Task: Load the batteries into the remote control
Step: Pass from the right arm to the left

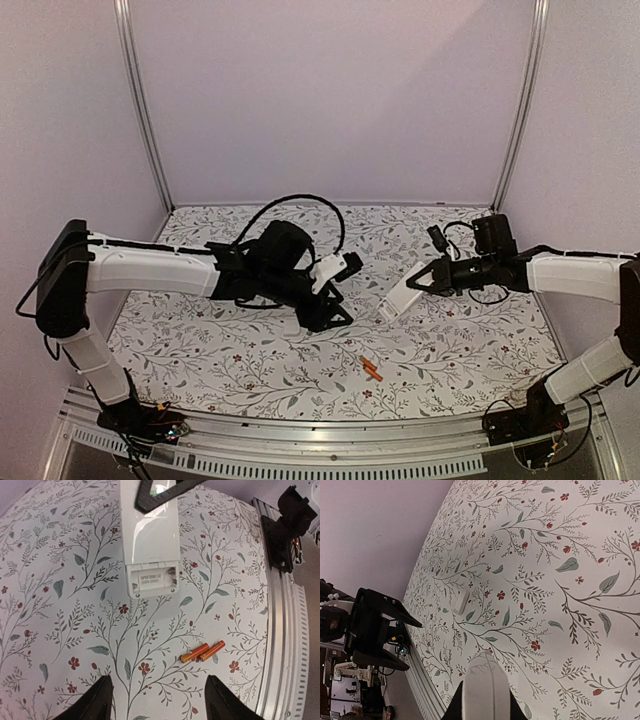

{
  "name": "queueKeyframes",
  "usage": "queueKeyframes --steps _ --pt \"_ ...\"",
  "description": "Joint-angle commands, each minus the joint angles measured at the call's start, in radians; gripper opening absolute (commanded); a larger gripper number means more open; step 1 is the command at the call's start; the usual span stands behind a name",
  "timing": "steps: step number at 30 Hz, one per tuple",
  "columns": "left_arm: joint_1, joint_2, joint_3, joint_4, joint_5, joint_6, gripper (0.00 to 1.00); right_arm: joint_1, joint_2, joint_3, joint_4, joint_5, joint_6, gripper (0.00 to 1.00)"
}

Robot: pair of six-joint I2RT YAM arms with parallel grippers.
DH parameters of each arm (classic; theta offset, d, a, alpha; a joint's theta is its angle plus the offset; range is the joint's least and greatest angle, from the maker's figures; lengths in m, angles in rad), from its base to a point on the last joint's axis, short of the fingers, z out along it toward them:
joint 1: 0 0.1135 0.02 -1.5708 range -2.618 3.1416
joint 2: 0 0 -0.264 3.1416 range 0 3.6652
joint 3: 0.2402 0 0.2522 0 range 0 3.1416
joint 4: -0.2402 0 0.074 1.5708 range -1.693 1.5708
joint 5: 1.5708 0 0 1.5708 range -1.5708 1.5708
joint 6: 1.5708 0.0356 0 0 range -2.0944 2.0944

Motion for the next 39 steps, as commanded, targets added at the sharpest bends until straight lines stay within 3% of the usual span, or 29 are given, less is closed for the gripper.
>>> queueKeyframes --steps 1,14,26,28,33,36,39 --pt "-0.047 0.111 0.109 -0.149 0.076 0.328 0.60 -0.028 0.011 -0.030 -0.022 0.014 -0.015 0.00" --pt "-0.112 0.370 0.400 -0.423 0.110 0.601 0.30 -0.080 0.000 -0.059 -0.023 -0.003 -0.016 0.00" --pt "-0.138 0.451 0.468 -0.476 0.034 0.702 0.20 -0.095 0.008 -0.061 -0.022 -0.034 -0.018 0.00" --pt "-0.134 0.445 0.464 -0.450 0.018 0.684 0.22 -0.095 0.009 -0.060 -0.020 -0.047 -0.018 0.00" --pt "-0.092 0.349 0.373 -0.238 0.025 0.525 0.43 -0.088 0.009 -0.061 0.000 -0.101 -0.021 0.00" --pt "-0.059 0.295 0.311 -0.095 -0.018 0.444 0.45 -0.062 0.010 -0.056 0.010 -0.120 -0.024 0.00" --pt "-0.040 0.295 0.323 -0.078 -0.083 0.419 0.43 -0.042 0.012 -0.050 0.015 -0.137 -0.029 0.00"
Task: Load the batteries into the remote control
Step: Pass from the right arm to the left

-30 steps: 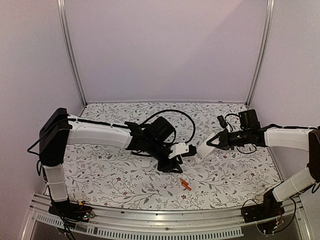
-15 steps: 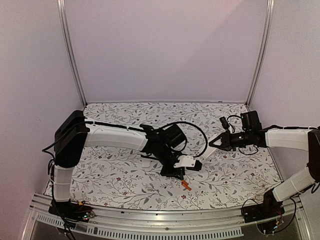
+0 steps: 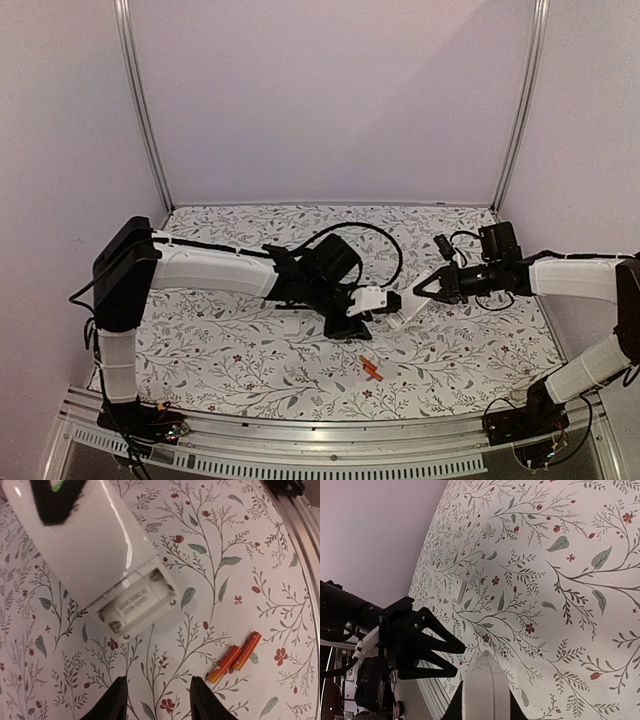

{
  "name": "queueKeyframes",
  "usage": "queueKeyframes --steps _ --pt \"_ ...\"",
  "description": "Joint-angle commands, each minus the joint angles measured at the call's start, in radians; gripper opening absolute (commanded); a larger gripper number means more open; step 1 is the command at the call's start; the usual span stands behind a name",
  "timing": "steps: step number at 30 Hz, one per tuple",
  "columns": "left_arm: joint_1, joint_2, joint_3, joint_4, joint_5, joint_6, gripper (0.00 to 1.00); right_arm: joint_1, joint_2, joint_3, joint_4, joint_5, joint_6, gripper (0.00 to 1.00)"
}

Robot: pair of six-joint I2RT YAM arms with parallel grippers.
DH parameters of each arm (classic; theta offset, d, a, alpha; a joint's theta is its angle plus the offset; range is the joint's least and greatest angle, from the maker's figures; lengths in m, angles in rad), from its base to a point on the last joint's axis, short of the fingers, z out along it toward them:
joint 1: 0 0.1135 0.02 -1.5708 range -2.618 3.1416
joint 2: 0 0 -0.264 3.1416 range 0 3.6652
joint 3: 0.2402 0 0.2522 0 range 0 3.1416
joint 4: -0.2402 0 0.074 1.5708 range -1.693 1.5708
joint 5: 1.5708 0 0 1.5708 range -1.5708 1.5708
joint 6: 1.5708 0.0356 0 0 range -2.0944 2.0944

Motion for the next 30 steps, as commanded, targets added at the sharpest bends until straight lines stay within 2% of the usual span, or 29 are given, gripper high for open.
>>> queueKeyframes --steps 1,4,10,22,26,30 --pt "0.041 -0.037 0.007 0.130 -0.102 -0.077 0.43 0.031 0.009 0.011 0.036 -0.060 -0.013 0.00" --pt "0.038 -0.003 0.043 0.090 -0.124 -0.046 0.42 0.046 0.012 0.017 0.044 -0.073 -0.012 0.00" --pt "-0.017 0.016 0.067 0.071 -0.065 0.027 0.40 0.059 0.016 0.034 0.048 -0.078 -0.006 0.00" --pt "-0.087 0.045 0.133 0.047 0.005 0.029 0.34 0.059 0.040 0.053 0.096 -0.082 0.025 0.04" --pt "-0.059 0.021 0.105 0.079 -0.040 -0.023 0.41 0.059 0.034 0.048 0.097 -0.083 0.024 0.00" --pt "-0.003 -0.022 0.069 0.115 0.003 -0.125 0.51 0.060 0.018 0.039 0.113 -0.100 0.017 0.00"
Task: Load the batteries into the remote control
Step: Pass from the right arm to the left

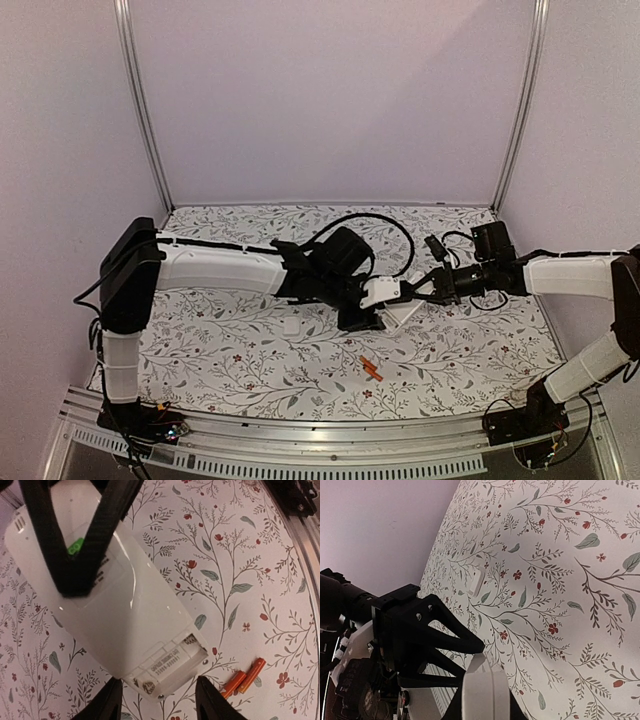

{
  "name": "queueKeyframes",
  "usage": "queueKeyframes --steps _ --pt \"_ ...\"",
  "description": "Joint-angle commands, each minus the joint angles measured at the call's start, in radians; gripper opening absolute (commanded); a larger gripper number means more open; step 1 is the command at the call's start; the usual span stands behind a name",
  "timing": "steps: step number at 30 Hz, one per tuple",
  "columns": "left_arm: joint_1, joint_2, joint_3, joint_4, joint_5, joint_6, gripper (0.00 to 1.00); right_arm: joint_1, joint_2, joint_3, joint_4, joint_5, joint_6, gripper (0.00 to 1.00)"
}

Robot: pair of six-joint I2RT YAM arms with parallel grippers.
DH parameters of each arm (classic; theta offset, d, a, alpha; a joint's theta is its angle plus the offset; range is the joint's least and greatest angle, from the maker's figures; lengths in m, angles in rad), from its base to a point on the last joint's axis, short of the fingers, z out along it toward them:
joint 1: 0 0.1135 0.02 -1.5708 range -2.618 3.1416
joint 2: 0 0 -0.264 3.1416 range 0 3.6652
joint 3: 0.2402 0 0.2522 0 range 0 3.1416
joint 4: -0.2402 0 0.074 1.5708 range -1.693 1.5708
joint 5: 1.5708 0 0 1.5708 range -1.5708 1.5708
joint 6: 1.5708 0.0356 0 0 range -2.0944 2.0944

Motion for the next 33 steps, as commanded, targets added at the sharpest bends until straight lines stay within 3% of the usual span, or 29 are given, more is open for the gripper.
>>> queueKeyframes --steps 1,5,10,17,28,32,33 --pt "0.030 -0.064 -0.046 0.102 0.095 -0.113 0.53 0.008 -0.018 0.021 0.087 -0.042 -0.003 0.00" --pt "0.066 -0.109 -0.090 0.142 0.223 -0.241 0.61 0.024 -0.066 0.015 0.117 -0.064 -0.036 0.00" --pt "0.130 -0.163 -0.120 0.179 0.446 -0.411 0.62 0.057 -0.131 0.016 0.117 -0.085 -0.105 0.00" --pt "0.168 -0.174 -0.111 0.207 0.537 -0.530 0.61 0.086 -0.186 0.052 0.119 -0.113 -0.146 0.00" --pt "0.167 -0.124 -0.057 0.174 0.662 -0.578 0.41 0.113 -0.189 0.100 0.082 -0.107 -0.172 0.01" --pt "0.169 -0.128 -0.049 0.167 0.659 -0.580 0.23 0.119 -0.191 0.108 0.076 -0.100 -0.174 0.03" --pt "0.170 -0.130 -0.056 0.193 0.659 -0.598 0.17 0.119 -0.192 0.108 0.078 -0.097 -0.168 0.10"
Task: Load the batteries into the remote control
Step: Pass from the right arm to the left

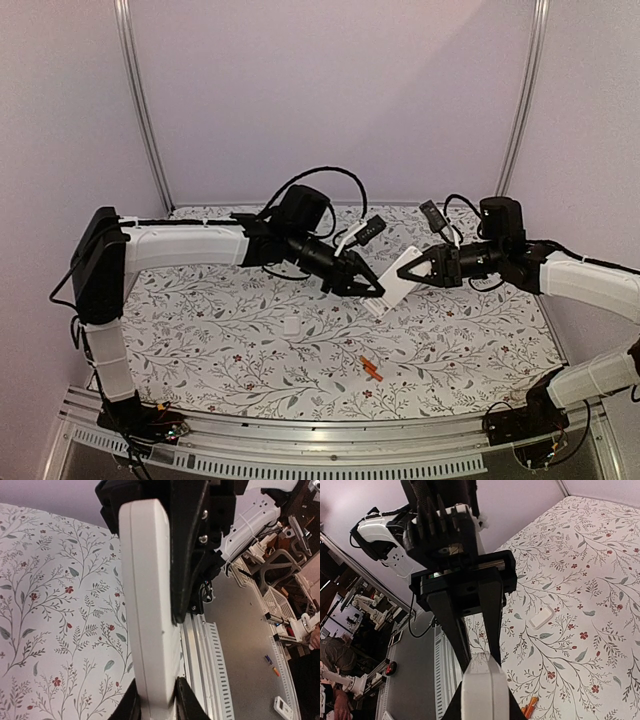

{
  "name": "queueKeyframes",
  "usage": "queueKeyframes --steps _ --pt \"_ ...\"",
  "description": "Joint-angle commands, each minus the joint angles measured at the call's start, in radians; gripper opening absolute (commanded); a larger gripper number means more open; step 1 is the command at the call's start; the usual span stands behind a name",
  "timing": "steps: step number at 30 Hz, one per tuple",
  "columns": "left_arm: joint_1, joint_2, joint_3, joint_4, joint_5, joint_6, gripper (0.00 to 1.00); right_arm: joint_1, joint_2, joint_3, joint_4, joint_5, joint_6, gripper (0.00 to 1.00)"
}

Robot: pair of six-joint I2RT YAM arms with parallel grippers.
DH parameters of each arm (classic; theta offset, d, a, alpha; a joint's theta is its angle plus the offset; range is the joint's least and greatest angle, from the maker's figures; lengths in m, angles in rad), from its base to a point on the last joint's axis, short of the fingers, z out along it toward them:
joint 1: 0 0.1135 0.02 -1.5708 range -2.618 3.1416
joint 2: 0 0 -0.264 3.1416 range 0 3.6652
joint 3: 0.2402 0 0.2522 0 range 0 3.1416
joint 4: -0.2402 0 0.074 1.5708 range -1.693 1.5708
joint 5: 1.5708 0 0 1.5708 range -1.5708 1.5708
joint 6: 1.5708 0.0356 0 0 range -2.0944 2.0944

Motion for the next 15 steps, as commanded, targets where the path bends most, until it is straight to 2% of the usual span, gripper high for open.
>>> queueKeyframes --steps 1,4,6,10,13,15 --pt "0.006 0.008 0.010 0.042 0.028 -0.046 0.11 0.008 -0.023 0.036 -0.004 0.005 -0.010 0.17" --pt "0.020 -0.004 -0.028 0.149 0.027 -0.109 0.05 0.009 -0.020 0.047 0.001 0.010 0.013 0.41" --pt "0.034 -0.020 -0.067 0.250 0.038 -0.181 0.03 0.008 -0.019 0.048 0.019 0.011 0.028 0.49" --pt "0.059 -0.062 -0.173 0.516 0.036 -0.330 0.02 0.008 -0.014 0.032 0.131 0.009 0.091 0.53" --pt "0.071 -0.069 -0.232 0.724 0.035 -0.445 0.02 0.008 0.014 0.016 0.302 -0.008 0.191 0.52" --pt "0.072 -0.066 -0.241 0.782 0.024 -0.484 0.02 0.008 0.039 0.010 0.404 -0.022 0.265 0.49"
